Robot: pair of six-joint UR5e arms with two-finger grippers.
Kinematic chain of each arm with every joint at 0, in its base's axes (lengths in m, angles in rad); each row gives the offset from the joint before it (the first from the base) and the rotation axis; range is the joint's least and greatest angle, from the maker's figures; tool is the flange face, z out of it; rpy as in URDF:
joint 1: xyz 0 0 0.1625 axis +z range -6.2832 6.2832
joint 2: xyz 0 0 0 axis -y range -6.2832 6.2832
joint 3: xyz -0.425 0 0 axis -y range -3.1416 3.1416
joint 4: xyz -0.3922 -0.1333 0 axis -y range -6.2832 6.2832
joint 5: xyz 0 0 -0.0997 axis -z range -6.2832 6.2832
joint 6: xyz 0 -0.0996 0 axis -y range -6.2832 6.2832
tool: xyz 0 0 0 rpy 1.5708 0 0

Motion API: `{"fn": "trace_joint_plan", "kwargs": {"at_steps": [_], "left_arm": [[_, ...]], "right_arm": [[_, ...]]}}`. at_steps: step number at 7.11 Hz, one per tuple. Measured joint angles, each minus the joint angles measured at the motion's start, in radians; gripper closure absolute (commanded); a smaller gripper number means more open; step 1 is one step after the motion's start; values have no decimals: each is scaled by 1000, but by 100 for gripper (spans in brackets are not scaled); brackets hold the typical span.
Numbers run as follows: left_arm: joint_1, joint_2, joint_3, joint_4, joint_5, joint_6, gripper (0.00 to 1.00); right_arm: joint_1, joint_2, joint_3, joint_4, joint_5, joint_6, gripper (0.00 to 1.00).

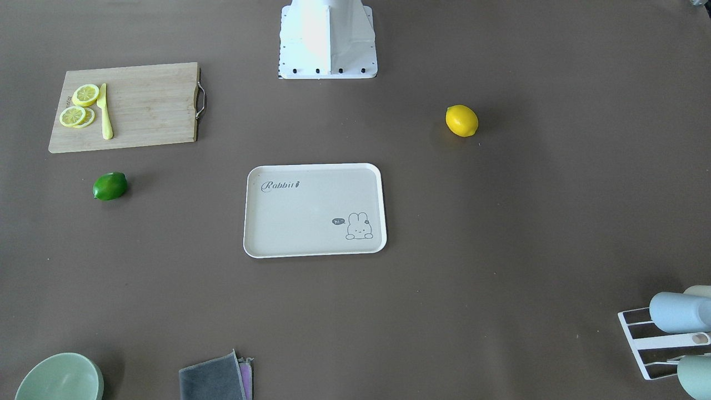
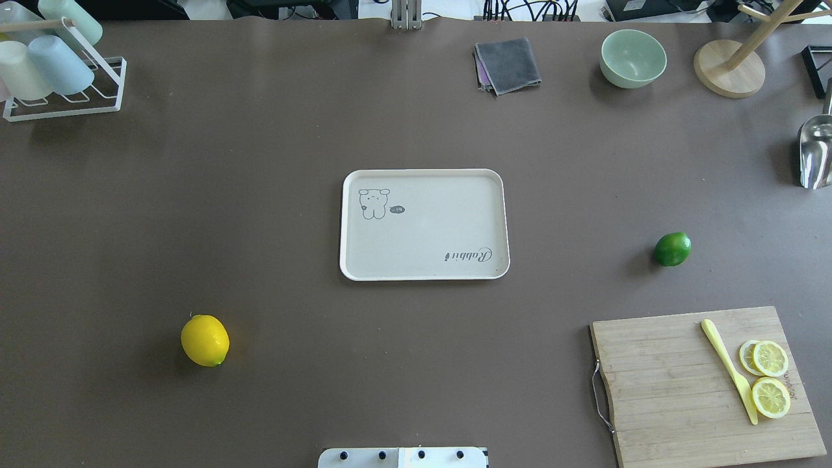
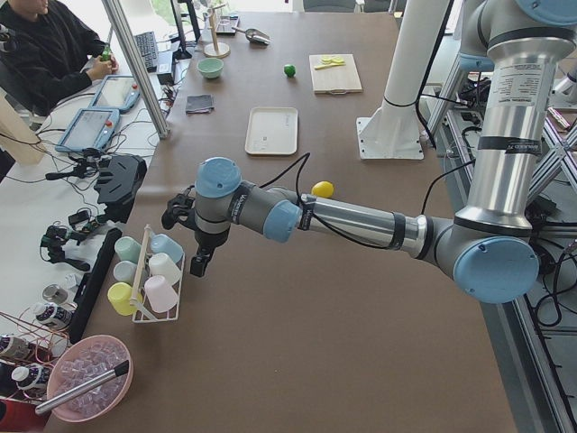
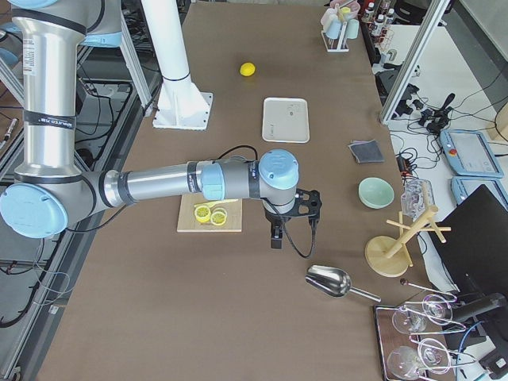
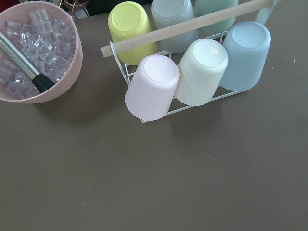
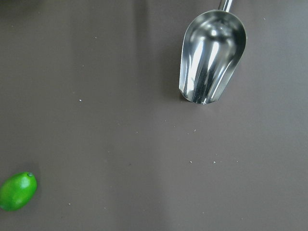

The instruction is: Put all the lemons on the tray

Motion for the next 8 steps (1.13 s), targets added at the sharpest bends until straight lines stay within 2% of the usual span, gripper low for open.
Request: {"fn": "trace_joint_plan", "kwargs": {"at_steps": [2, 5, 6, 8], "left_arm": [[58, 2, -37, -59, -2, -205, 2], [151, 29, -47, -288, 5, -639, 2], [170, 50, -47, -352, 8, -684, 2], [186, 63, -55, -388, 9, -729, 2]], "right_arm": [[-11, 2, 7, 4, 4, 5, 0], [-34, 12, 20, 28, 61, 17, 0], [-70, 12, 22, 82, 67, 81, 0], [-215, 24, 21, 219, -14, 370, 0]]}}
